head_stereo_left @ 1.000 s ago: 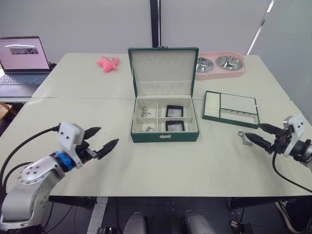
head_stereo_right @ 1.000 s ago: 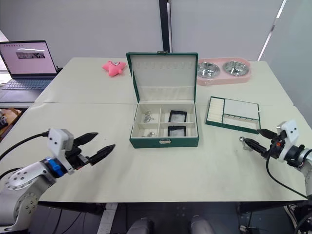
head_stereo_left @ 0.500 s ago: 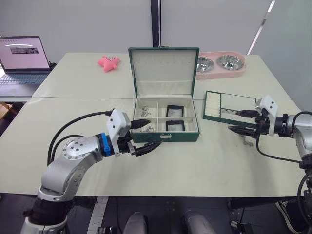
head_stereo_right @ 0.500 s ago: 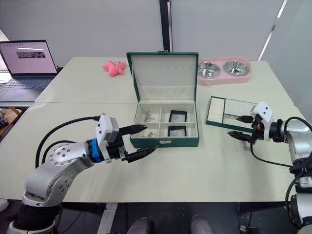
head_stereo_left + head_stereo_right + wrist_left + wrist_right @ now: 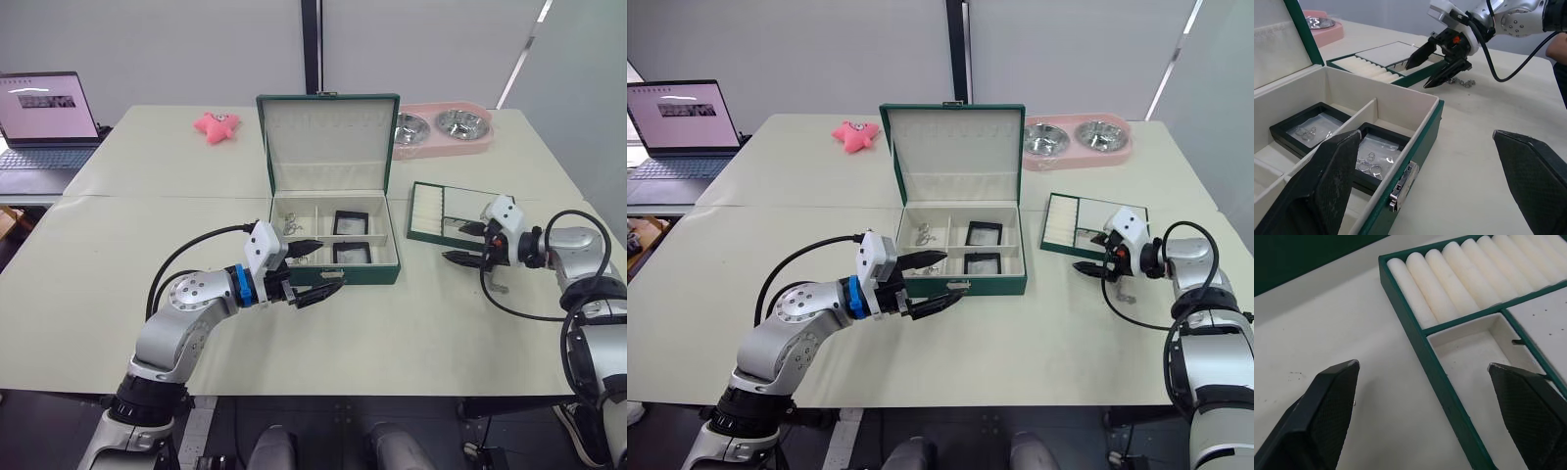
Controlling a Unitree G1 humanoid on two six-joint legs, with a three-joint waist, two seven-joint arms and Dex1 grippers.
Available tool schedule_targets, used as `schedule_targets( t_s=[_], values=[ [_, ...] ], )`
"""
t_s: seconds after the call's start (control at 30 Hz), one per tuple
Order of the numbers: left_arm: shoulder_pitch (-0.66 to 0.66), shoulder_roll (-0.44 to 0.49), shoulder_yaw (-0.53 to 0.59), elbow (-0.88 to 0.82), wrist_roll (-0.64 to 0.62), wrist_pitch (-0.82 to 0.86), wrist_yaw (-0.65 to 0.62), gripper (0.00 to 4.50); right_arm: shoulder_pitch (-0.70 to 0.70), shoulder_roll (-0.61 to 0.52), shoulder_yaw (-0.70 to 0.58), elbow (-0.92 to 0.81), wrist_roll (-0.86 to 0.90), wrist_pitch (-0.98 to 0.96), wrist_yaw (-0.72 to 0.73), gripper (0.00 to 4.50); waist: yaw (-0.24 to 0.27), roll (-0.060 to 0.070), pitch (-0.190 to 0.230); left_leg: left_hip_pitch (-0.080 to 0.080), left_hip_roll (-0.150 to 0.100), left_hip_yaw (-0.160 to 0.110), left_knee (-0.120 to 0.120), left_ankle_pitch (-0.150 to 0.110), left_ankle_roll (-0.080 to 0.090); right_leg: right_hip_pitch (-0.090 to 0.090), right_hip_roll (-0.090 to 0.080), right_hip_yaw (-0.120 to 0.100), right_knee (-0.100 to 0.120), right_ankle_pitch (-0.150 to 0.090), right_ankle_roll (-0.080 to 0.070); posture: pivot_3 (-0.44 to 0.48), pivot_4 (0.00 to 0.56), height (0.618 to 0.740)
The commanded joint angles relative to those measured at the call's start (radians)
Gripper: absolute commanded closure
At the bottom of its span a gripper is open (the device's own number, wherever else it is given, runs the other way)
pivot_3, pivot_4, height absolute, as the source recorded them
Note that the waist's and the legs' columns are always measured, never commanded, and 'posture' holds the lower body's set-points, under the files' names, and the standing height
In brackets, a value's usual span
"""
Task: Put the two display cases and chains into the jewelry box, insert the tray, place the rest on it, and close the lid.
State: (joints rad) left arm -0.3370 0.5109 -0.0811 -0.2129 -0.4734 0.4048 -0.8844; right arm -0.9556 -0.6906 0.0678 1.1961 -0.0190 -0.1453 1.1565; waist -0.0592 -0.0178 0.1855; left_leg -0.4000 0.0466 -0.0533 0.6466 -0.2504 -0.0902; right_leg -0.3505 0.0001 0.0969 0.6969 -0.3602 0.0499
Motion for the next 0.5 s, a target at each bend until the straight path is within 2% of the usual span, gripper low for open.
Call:
schedule_targets(
  t_s=[0.03, 0.1, 0.13, 0.2, 0.3, 0.5],
  values=[
    [0.002, -0.004, 0.015, -0.021, 0.008, -0.037, -0.003, 0.0, -0.027, -0.009, -0.014, 0.017, -0.011, -0.021, -0.005, 0.04, 0.0, 0.0, 0.0, 0.0, 0.0, 0.0, 0.0, 0.0, 0.0, 0.0, 0.0, 0.0, 0.0, 0.0, 0.0, 0.0, 0.15, 0.74],
    [0.003, -0.008, 0.007, -0.022, 0.018, -0.047, -0.002, 0.0, -0.029, -0.009, -0.013, 0.029, -0.022, -0.025, -0.018, 0.04, 0.0, 0.0, 0.0, 0.0, 0.0, 0.0, 0.0, 0.0, 0.0, 0.0, 0.0, 0.0, 0.0, 0.0, 0.0, 0.0, 0.15, 0.74],
    [0.002, -0.011, 0.004, -0.022, 0.022, -0.053, -0.002, 0.0, -0.031, -0.01, -0.013, 0.034, -0.027, -0.029, -0.028, 0.42, 0.0, 0.0, 0.0, 0.0, 0.0, 0.0, 0.0, 0.0, 0.0, 0.0, 0.0, 0.0, 0.0, 0.0, 0.0, 0.0, 0.15, 0.74],
    [-0.002, -0.019, -0.001, -0.017, 0.028, -0.063, -0.002, 0.0, -0.035, -0.011, -0.017, 0.041, -0.032, -0.033, -0.04, 0.9, 0.0, 0.0, 0.0, 0.0, 0.0, 0.0, 0.0, 0.0, 0.0, 0.0, 0.0, 0.0, 0.0, 0.0, 0.0, 0.0, 0.15, 0.74],
    [-0.012, -0.029, -0.005, -0.005, 0.044, -0.086, -0.002, 0.0, -0.038, -0.01, -0.025, 0.048, -0.039, -0.037, -0.049, 1.94, 0.0, 0.0, 0.0, 0.0, 0.0, 0.0, 0.0, 0.0, 0.0, 0.0, 0.0, 0.0, 0.0, 0.0, 0.0, 0.0, 0.15, 0.74],
    [-0.031, -0.058, -0.001, 0.013, 0.037, -0.11, -0.014, 0.0, -0.041, -0.009, -0.033, 0.053, -0.039, -0.039, -0.065, 3.5, 0.0, 0.0, 0.0, 0.0, 0.0, 0.0, 0.0, 0.0, 0.0, 0.0, 0.0, 0.0, 0.0, 0.0, 0.0, 0.0, 0.15, 0.74]
  ],
)
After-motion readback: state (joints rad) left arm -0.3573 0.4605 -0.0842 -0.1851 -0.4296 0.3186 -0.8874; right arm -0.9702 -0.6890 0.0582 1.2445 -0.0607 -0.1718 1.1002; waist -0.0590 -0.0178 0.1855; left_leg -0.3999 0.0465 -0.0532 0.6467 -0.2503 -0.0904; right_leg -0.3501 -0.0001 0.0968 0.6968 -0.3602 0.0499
